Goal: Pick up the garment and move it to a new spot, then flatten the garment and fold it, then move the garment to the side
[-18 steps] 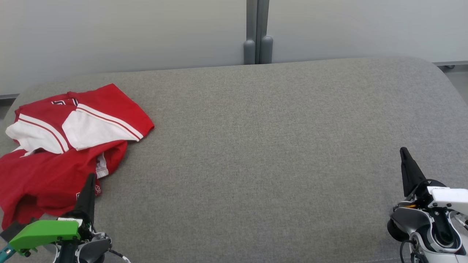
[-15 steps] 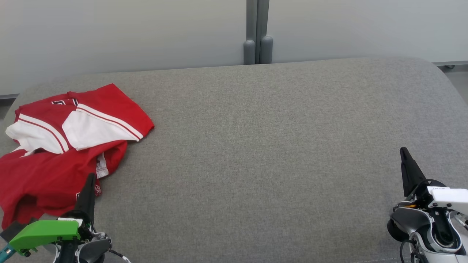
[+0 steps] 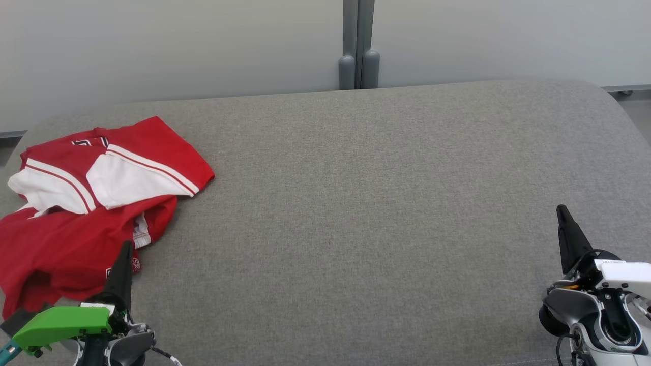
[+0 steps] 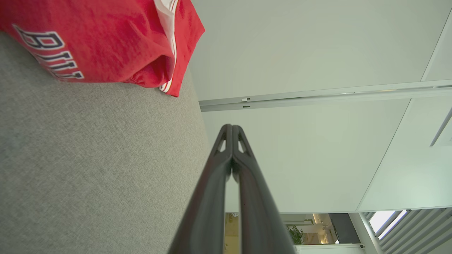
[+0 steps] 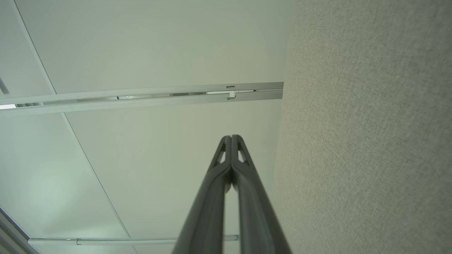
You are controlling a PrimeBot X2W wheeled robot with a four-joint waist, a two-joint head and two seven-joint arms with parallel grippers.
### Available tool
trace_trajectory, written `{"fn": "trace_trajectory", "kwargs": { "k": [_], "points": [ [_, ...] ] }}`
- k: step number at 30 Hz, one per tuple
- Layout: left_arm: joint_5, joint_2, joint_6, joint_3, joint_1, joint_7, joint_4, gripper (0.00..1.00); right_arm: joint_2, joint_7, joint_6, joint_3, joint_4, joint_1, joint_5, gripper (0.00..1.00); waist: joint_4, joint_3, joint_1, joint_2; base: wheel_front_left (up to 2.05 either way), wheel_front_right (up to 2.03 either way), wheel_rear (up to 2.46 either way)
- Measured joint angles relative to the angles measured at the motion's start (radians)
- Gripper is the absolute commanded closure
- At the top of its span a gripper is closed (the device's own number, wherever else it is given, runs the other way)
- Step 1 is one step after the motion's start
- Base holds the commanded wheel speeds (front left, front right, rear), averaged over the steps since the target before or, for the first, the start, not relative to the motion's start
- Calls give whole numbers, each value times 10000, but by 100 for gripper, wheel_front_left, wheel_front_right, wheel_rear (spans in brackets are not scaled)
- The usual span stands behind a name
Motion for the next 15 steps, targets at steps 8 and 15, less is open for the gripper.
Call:
{"fn": "trace_trajectory", "kwargs": {
  "k": [8,15],
  "points": [
    [0,0,0,0,0,0,0,100,0,0,0,-4,-2,0,0,100,0,0,0,0,0,0,0],
    [0,0,0,0,0,0,0,100,2,8,0,-10,-2,0,0,100,0,0,0,0,0,0,0]
  ]
}}
